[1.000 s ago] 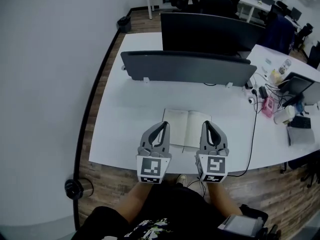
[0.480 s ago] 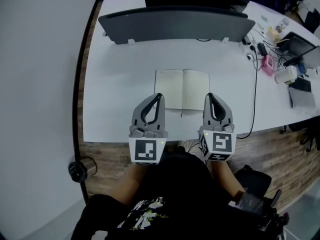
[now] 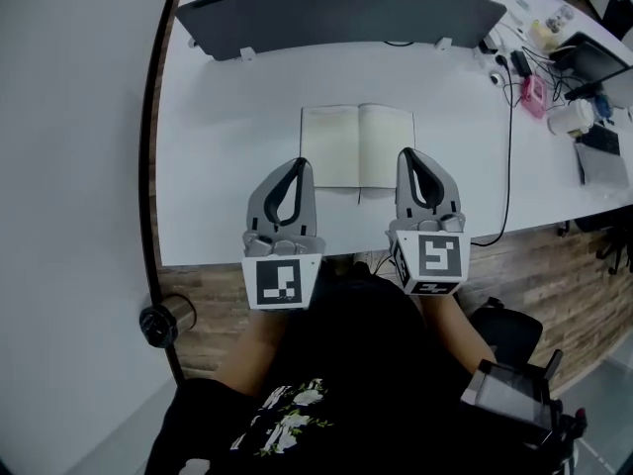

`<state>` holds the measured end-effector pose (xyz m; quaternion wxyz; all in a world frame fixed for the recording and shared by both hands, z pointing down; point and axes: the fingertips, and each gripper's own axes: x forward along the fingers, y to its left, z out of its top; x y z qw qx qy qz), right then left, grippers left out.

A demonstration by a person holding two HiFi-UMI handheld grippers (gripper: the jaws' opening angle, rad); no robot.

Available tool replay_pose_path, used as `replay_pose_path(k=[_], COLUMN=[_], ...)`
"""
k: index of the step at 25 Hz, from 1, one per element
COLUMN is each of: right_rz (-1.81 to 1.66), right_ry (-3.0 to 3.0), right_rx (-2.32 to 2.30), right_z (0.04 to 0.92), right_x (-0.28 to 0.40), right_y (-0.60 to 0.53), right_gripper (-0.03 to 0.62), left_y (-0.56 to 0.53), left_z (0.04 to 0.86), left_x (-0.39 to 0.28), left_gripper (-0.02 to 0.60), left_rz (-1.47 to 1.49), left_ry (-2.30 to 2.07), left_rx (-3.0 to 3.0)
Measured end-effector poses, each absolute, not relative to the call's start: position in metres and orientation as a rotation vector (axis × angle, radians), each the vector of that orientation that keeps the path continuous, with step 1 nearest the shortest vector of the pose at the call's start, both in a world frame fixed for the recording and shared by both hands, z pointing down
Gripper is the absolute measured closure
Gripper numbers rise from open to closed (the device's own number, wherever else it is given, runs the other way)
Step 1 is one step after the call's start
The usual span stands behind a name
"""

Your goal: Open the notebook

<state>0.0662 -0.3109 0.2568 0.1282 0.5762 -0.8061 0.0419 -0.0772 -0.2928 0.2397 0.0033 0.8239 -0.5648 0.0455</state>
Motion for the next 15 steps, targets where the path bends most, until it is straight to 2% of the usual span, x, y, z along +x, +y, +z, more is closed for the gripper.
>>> replay_pose_path(k=[15], right_rz=[0.111], right_ry=[-2.331], right_rx=[1.677], right_z=[0.2587], right_x=[0.0651], right_y=[-0.3133], right_gripper=[0.53], left_y=[-0.2964], left_z=[0.2427], left_x=[-0.0773], left_gripper=[0.574], left_rz=[0.164], left_ry=[-1.771], left_rx=[2.567])
